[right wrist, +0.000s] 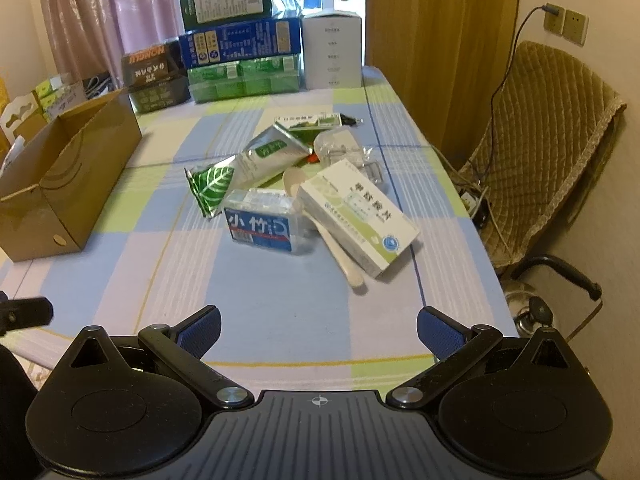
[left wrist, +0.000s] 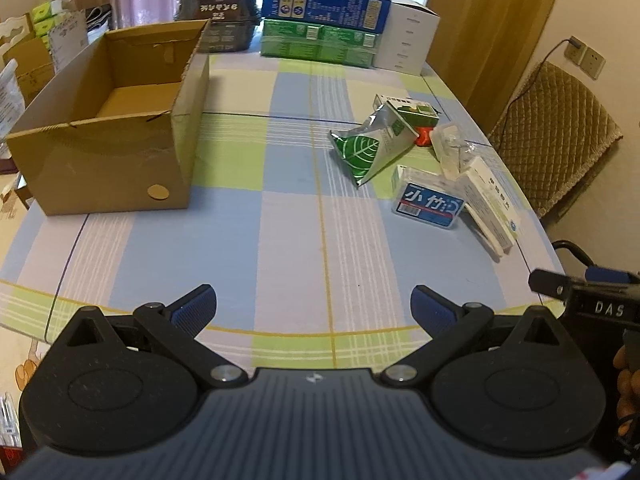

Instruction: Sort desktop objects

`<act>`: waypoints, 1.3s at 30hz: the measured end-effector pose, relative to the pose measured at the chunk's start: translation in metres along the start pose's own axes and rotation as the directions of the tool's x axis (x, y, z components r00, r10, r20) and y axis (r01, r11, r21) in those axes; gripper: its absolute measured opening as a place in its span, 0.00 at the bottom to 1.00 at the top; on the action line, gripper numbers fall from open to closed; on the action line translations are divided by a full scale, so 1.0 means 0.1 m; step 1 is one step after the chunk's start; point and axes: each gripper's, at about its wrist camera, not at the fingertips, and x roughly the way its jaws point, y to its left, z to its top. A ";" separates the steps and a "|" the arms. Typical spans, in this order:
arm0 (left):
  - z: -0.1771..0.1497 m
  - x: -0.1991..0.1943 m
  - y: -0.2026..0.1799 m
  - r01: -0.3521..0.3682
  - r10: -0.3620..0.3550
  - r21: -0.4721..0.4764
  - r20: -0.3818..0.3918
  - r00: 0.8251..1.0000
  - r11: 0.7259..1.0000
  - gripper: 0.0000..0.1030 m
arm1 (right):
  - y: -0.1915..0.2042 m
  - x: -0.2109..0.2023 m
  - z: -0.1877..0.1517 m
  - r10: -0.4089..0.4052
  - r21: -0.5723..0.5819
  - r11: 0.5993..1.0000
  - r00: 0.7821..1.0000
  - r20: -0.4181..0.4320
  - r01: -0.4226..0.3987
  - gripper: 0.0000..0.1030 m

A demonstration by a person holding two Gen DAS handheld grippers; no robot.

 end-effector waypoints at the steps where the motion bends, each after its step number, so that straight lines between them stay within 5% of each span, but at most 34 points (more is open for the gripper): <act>1: 0.00 0.00 -0.02 0.003 -0.003 0.007 0.004 1.000 1.000 0.99 | 0.00 -0.01 0.01 -0.003 -0.003 1.000 1.000 0.006 0.003 0.98; 8: 0.07 0.05 -0.15 0.062 -0.068 0.105 0.057 0.996 0.993 0.99 | -0.06 -0.04 0.07 0.012 -0.046 0.999 0.999 0.047 -0.010 0.98; 12: 0.22 0.14 -0.24 0.120 -0.134 0.184 0.067 0.989 0.976 0.99 | -0.17 -0.05 0.17 0.087 -0.122 0.990 0.992 0.096 -0.075 0.98; 19: 0.49 0.50 -0.63 0.136 -0.171 0.506 0.022 0.985 0.852 0.99 | -0.36 0.14 0.47 0.179 -0.368 0.917 0.983 0.046 -0.150 0.98; 24: 0.59 0.87 -0.86 0.138 -0.173 0.588 0.004 0.985 0.797 0.99 | -0.54 0.49 0.59 0.141 -0.461 0.877 0.990 -0.028 -0.138 0.98; 27: 0.61 1.11 -0.96 0.145 -0.175 0.583 -0.006 0.985 0.799 0.99 | -0.63 0.70 0.64 0.145 -0.499 0.851 0.987 -0.073 -0.162 0.98; 33: 0.62 1.51 -1.12 0.143 -0.160 0.492 -0.008 0.987 0.859 0.99 | -0.70 1.06 0.68 0.169 -0.570 0.791 0.975 -0.142 -0.220 0.97; 39: 0.62 1.74 -1.21 0.135 -0.149 0.398 0.004 0.989 0.907 0.99 | -0.71 1.30 0.71 0.167 -0.604 0.757 0.968 -0.188 -0.248 0.83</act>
